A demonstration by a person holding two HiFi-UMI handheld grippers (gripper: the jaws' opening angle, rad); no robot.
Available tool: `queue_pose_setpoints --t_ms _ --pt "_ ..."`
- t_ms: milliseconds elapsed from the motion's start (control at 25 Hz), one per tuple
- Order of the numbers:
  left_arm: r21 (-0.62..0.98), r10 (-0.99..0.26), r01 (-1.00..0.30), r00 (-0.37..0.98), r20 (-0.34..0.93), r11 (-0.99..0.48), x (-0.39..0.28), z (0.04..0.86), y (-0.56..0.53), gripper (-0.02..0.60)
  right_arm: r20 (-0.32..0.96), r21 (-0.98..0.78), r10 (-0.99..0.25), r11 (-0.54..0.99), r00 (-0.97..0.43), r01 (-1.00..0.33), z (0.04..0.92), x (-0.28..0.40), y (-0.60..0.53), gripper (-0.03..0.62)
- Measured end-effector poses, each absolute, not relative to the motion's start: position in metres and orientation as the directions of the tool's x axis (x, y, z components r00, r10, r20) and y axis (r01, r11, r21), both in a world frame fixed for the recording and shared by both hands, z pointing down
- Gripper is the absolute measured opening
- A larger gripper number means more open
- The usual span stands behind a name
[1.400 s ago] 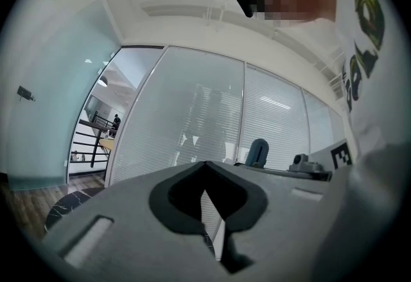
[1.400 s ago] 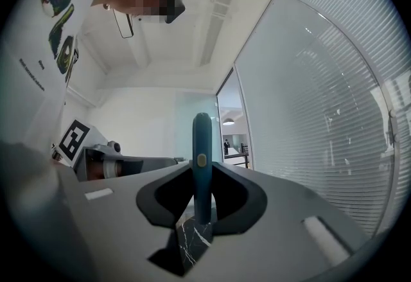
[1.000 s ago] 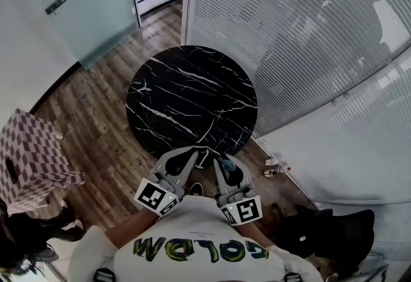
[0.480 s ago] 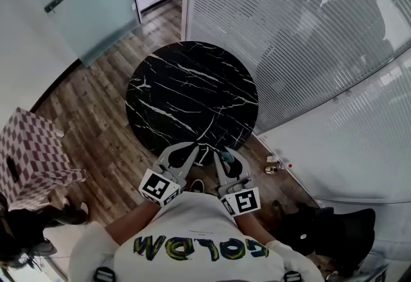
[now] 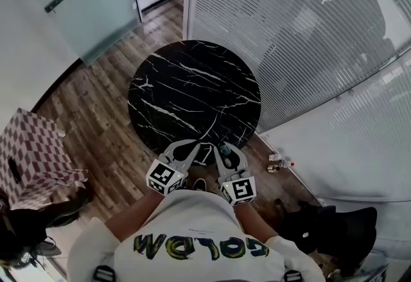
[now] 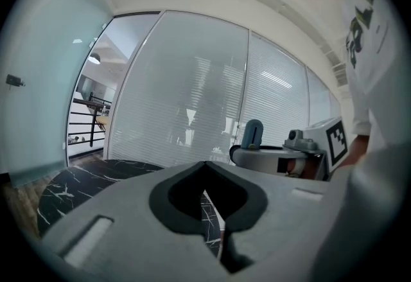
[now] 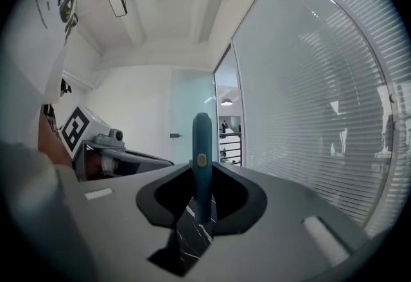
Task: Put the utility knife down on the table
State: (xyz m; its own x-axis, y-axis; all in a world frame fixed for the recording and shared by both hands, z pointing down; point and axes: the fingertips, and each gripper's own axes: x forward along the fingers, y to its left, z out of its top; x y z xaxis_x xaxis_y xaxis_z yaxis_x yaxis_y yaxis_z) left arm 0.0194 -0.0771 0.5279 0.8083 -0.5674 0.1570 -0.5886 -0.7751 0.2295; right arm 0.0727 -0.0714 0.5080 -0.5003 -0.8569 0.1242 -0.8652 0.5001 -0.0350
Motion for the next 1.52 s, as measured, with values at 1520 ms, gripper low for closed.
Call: queue_pose_setpoints --t_ms 1520 --pt "0.388 -0.417 -0.634 0.752 0.51 -0.669 0.046 0.758 -0.115 0.0 0.656 -0.115 -0.596 0.529 -0.464 -0.841 0.796 0.086 -0.107 0.072"
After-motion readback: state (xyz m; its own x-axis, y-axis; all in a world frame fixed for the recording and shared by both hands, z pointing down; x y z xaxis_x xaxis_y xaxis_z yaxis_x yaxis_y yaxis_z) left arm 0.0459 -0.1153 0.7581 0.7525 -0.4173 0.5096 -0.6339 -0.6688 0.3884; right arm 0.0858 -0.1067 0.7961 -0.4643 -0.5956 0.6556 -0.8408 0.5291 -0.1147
